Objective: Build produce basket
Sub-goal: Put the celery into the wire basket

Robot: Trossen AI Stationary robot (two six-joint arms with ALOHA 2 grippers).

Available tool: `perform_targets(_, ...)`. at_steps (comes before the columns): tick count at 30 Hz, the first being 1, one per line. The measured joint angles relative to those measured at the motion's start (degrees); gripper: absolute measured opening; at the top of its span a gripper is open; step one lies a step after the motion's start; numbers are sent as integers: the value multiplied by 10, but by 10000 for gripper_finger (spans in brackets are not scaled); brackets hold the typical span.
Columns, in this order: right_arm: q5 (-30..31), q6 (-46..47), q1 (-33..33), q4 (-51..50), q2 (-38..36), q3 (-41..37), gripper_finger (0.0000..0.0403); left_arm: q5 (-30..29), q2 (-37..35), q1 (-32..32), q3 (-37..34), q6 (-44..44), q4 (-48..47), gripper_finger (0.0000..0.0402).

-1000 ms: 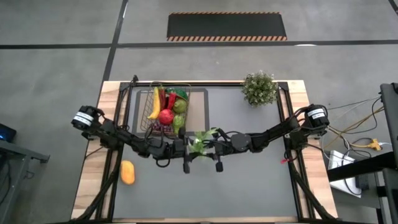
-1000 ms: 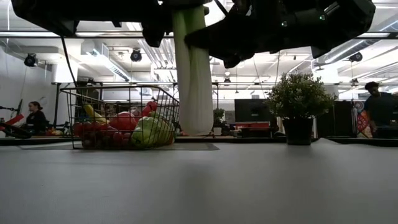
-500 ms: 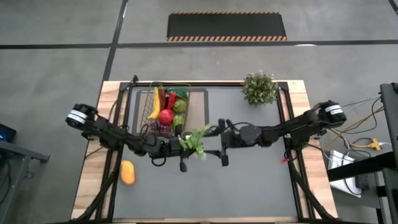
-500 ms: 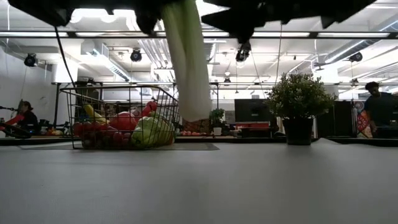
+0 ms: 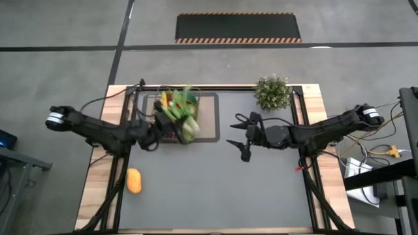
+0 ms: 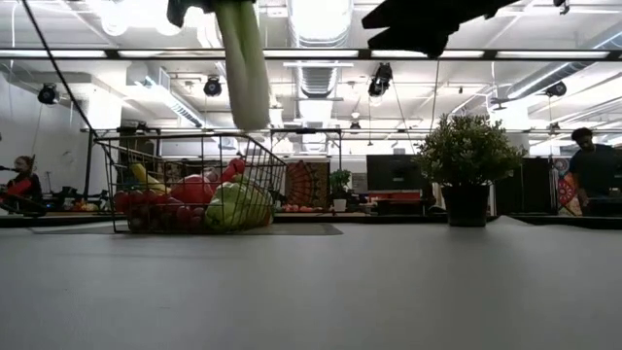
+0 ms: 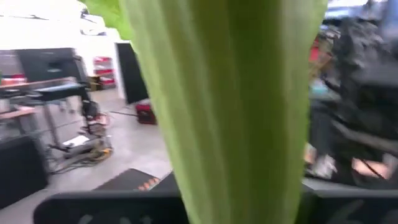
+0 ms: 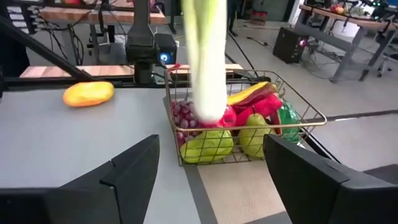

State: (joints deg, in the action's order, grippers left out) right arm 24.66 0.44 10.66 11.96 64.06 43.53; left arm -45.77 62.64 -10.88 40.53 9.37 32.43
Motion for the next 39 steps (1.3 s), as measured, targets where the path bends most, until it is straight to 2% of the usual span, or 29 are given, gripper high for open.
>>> perform_targets(3,0,11,0,-2,0,-3,270,2,-30,21,24,4,-42,26)
perform_targets(6,0,11,0,-6,11,-5,262,5,-39,51,58,-2,-126,26)
perform_targets(12,0,11,-2,-6,40,-5,252,5,-15,132,115,-75,-322,26)
perform_targets(15,0,21,-2,-7,54,-6,249,10,1,162,136,-86,-384,26)
perform_targets(20,0,37,-2,-11,70,-6,249,86,17,187,190,-124,-505,26)
perform_targets(24,0,45,-2,-10,81,-6,246,96,37,189,229,-149,-615,23)
perform_targets(34,11,50,-3,-9,92,-6,245,96,104,204,228,-151,-638,23)
perform_targets(39,10,58,-3,-11,92,-6,246,94,130,216,233,-151,-638,57)
